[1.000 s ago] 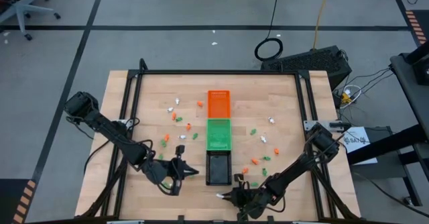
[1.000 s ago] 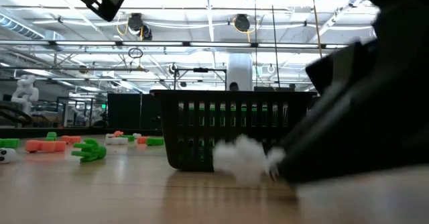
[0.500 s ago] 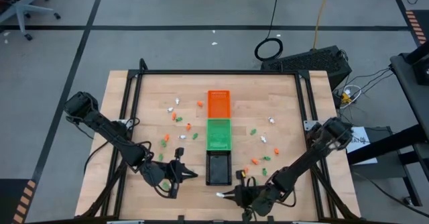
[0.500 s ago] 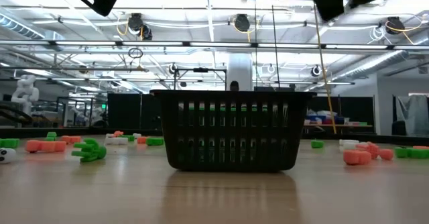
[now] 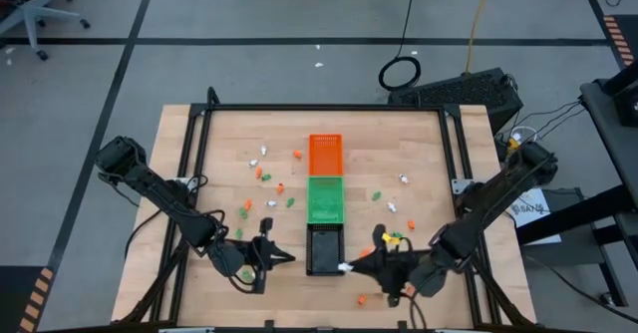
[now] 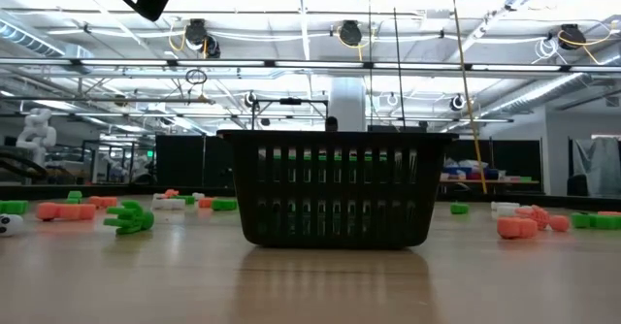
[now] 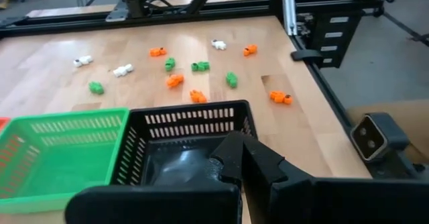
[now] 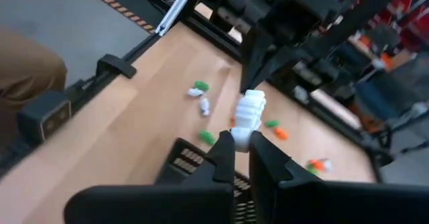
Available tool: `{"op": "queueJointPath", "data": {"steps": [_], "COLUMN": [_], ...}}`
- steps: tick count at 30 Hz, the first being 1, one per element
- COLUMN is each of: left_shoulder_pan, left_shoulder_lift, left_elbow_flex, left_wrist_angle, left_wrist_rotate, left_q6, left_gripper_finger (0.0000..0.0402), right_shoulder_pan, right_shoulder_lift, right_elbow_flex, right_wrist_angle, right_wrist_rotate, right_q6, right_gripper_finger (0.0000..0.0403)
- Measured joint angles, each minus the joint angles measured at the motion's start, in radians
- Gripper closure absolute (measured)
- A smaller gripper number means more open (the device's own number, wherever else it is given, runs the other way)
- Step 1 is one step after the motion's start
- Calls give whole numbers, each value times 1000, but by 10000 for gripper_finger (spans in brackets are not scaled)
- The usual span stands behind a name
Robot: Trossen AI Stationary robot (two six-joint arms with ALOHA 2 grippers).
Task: Sort Halloween decoration
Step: Put the white skeleton toy into the orange bin
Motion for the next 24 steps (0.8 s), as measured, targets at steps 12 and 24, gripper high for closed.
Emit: {"op": "queueJointPath", "data": {"steps": [12, 24], "left_shoulder_pan": [2, 2], "left_shoulder_lift": [0, 0], "left_elbow_flex": [0, 0], "left_wrist_angle": [13, 36], "left_wrist_rotate": [-62, -66], "left_q6": [24, 28], "left_gripper_finger": [394, 394], "right_shoulder_pan": [0, 0], "right_shoulder_lift": [-68, -68], "right_elbow_flex": [0, 0], "right_wrist_angle": [-235, -328], "right_wrist_rotate": [2, 0], "right_q6": [-155, -50], "right_gripper_finger": [402, 402]}}
